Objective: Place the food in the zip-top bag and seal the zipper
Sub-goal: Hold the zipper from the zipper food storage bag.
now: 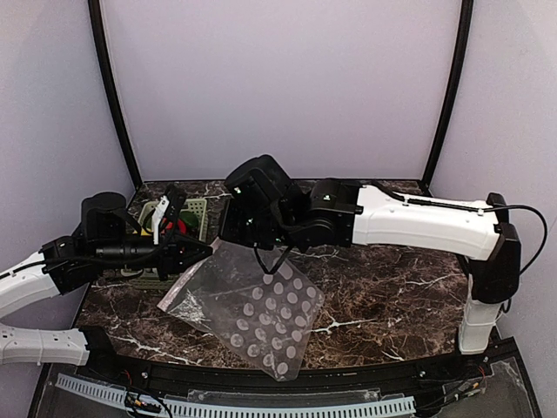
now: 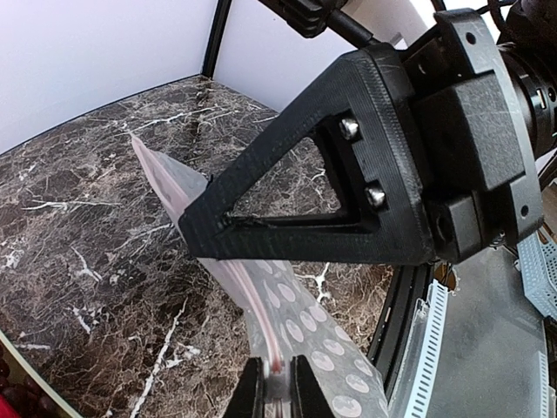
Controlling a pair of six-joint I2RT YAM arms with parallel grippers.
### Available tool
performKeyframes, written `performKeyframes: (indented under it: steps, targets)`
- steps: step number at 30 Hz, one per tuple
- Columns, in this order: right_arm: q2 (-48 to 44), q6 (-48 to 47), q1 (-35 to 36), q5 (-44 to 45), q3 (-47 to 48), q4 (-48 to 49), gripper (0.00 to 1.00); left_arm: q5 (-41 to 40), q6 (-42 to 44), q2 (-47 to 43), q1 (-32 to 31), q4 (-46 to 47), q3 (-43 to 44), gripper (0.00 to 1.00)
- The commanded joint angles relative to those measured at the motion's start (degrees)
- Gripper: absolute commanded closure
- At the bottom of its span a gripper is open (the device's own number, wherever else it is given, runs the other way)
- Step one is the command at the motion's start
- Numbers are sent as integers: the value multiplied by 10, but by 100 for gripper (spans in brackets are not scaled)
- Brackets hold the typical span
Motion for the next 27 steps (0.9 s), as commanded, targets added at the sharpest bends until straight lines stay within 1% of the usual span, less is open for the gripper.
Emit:
performKeyframes:
  steps: [1, 2, 3, 8, 14, 21, 27]
  targets:
    - [-6, 14, -4, 5, -10, 12, 92, 10, 8, 1, -2, 11, -11, 99]
    - [-8, 16, -4, 7, -13, 12, 97, 12, 8, 3, -2, 11, -11, 99]
    - [-10, 17, -5, 10, -15, 14, 100, 13, 9, 3, -2, 11, -12, 99]
    - [-23, 11, -12, 30, -36, 47, 100, 22, 9, 11, -2, 15, -16, 99]
    - [-28, -12, -28, 72, -38, 73, 100, 42, 10, 31, -2, 17, -15, 99]
    - [-20, -37, -42, 121, -17, 89, 100, 58, 14, 56, -2, 17, -13, 99]
    - [-14, -67, -50, 166, 4, 100, 100, 48, 20, 75, -3, 7, -10, 99]
